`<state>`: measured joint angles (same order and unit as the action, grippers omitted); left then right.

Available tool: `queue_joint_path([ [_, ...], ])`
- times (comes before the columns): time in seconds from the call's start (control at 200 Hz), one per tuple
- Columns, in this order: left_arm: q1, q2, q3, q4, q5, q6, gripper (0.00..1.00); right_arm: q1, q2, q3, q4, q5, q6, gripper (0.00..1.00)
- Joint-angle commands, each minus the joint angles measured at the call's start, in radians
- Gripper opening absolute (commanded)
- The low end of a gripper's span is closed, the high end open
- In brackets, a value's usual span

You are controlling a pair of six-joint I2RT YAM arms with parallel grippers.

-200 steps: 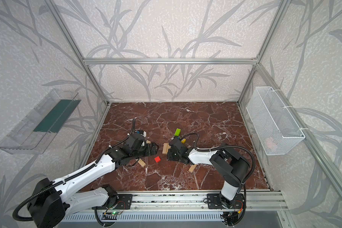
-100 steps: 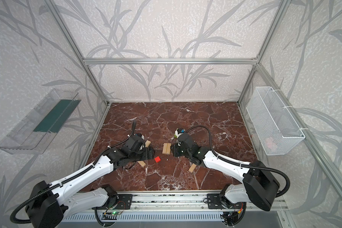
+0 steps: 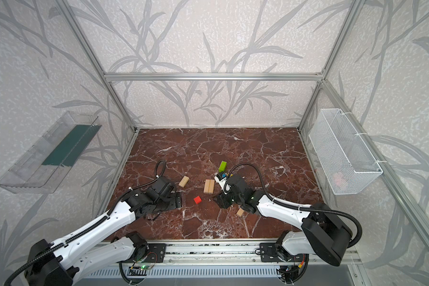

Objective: Build the wood block tower
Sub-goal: 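Raise the right gripper away while the left gripper moves to the printed pine bar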

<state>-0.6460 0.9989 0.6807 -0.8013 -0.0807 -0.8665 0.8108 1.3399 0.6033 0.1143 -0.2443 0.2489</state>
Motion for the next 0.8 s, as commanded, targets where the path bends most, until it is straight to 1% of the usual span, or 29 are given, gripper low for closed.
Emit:
queue_joint_path([
  [0.0,-0.003,0.042,0.017,-0.086,-0.021,-0.078,0.91,0.005,-0.007,-0.019,0.106,-0.073,-0.059,0.63],
  [0.06,-0.003,0.076,0.019,-0.085,-0.021,-0.101,0.90,0.010,-0.011,-0.034,0.144,-0.085,-0.061,0.65],
  [0.215,-0.012,0.159,0.017,-0.042,-0.035,-0.147,0.87,0.050,-0.012,-0.035,0.156,-0.024,-0.083,0.73],
  [0.41,-0.014,0.260,0.055,-0.003,-0.060,-0.166,0.84,0.051,-0.022,-0.046,0.188,0.024,-0.076,0.80],
  [0.64,-0.012,0.351,0.074,0.058,-0.087,-0.205,0.80,0.051,-0.031,-0.058,0.208,0.046,-0.064,0.82],
  [0.73,-0.011,0.388,0.092,0.046,-0.115,-0.241,0.76,0.051,-0.032,-0.060,0.212,0.052,-0.066,0.83],
  [0.795,-0.011,0.416,0.113,0.040,-0.125,-0.245,0.75,0.051,-0.033,-0.060,0.214,0.059,-0.066,0.83],
])
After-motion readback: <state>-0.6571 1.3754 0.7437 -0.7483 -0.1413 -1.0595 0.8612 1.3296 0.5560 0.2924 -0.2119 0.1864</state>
